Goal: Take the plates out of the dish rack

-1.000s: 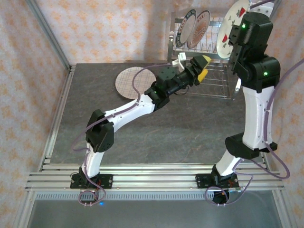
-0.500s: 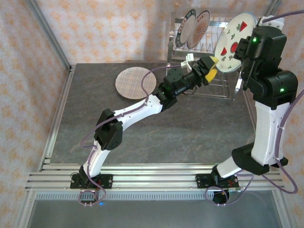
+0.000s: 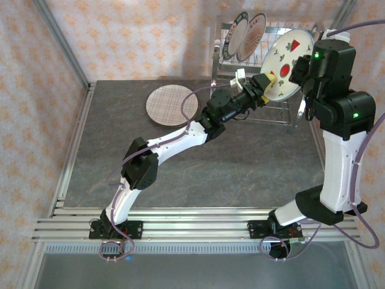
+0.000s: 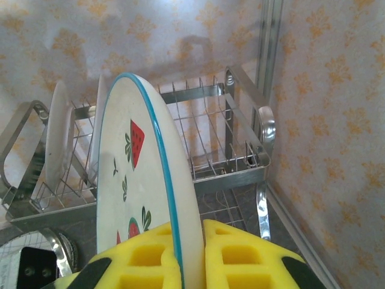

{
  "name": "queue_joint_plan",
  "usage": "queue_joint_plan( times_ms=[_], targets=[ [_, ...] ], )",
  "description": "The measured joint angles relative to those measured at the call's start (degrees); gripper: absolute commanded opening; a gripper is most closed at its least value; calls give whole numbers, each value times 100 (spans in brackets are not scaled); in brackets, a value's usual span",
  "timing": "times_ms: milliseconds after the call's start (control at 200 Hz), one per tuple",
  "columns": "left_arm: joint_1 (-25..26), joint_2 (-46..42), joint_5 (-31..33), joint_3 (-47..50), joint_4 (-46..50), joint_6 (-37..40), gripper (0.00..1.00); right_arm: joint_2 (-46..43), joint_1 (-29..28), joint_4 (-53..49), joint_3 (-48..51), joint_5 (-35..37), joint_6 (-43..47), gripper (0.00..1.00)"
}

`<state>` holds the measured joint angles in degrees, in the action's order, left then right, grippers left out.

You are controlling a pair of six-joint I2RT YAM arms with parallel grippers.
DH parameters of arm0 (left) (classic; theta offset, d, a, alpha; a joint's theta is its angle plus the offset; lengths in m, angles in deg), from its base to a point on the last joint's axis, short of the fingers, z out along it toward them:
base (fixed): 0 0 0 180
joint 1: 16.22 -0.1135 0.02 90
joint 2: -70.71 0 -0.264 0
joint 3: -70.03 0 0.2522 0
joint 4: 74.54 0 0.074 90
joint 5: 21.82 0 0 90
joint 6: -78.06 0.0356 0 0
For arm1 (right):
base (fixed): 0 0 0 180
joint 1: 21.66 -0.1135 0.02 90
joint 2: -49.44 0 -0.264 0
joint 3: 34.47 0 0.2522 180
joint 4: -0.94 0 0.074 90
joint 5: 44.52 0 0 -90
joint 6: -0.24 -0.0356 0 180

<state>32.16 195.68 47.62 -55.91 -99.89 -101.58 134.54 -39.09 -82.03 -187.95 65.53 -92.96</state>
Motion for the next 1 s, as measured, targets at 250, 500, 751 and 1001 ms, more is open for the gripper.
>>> queue_joint_plan(
  times_ms=[250, 500, 751, 1001],
  targets=[
    [-7, -149, 24, 564, -236, -61, 23, -256, 269, 52, 662, -203, -245, 0],
    [-70, -601, 20, 1075, -402, -184, 0, -675, 549, 280, 1204, -601, -608, 0],
    [-131, -1023, -164, 1556, -396, -46, 0, -979, 549, 369, 1578, -940, -828, 12],
    [-267, -1460, -551, 1836, 243, 597, 0, -1130, 560, 256, 1878, -1108, -879, 61]
  ],
)
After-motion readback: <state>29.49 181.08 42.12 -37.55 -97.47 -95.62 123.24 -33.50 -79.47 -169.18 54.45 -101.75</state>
